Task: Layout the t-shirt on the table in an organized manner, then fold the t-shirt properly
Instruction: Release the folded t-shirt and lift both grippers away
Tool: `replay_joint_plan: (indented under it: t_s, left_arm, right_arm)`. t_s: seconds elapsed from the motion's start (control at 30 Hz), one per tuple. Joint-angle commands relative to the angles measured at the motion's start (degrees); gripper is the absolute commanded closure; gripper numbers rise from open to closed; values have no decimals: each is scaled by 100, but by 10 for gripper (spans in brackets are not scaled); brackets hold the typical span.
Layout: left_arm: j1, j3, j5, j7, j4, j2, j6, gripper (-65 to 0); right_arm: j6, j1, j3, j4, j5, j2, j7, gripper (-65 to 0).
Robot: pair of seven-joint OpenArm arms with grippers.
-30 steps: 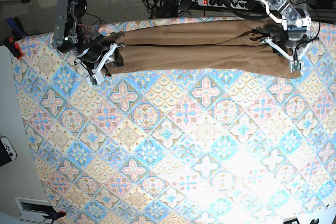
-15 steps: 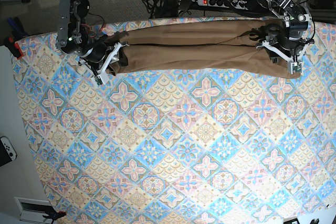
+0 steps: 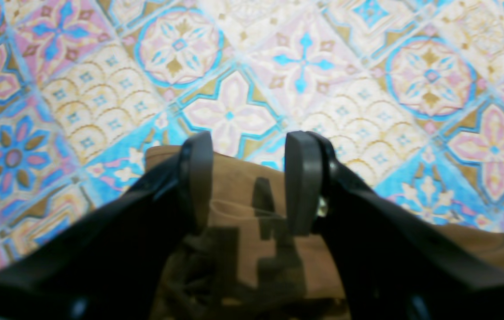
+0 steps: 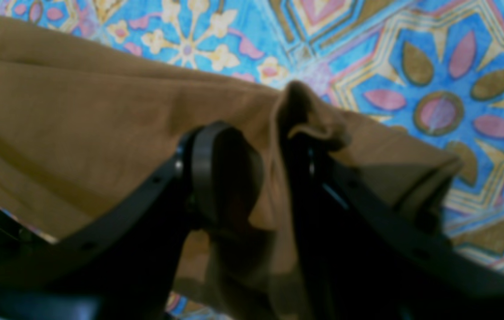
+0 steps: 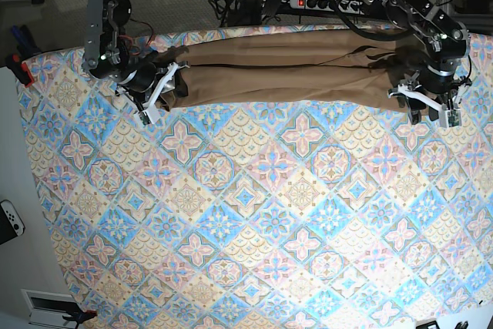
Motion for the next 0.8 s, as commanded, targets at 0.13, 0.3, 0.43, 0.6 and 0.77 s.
replay_joint_plan:
  t_s: [0.13,0.3,0.43,0.6,0.77]
  left_arm:
    - [-134,10,-81,-93,99,-26,-12,-257]
    - [-125,10,-81,-93,99,-43,-12,-257]
    - [-125,10,-81,-93,99,-43,-12,-257]
    - [-125,10,-63,-93,99,-52,-12,-257]
    - [-152,10,218,-93,99,-43,-12,-257]
  right_arm:
    - [29,-10,36,124,39,38,11,-221]
    - [29,34,45,590,48,38,20,-222]
    - [29,237,54,889,48,-41,20,-225]
    - [29,272,274,889,48,-50,-94,-227]
    - [29,272,634,889,48,-41,-112,-287]
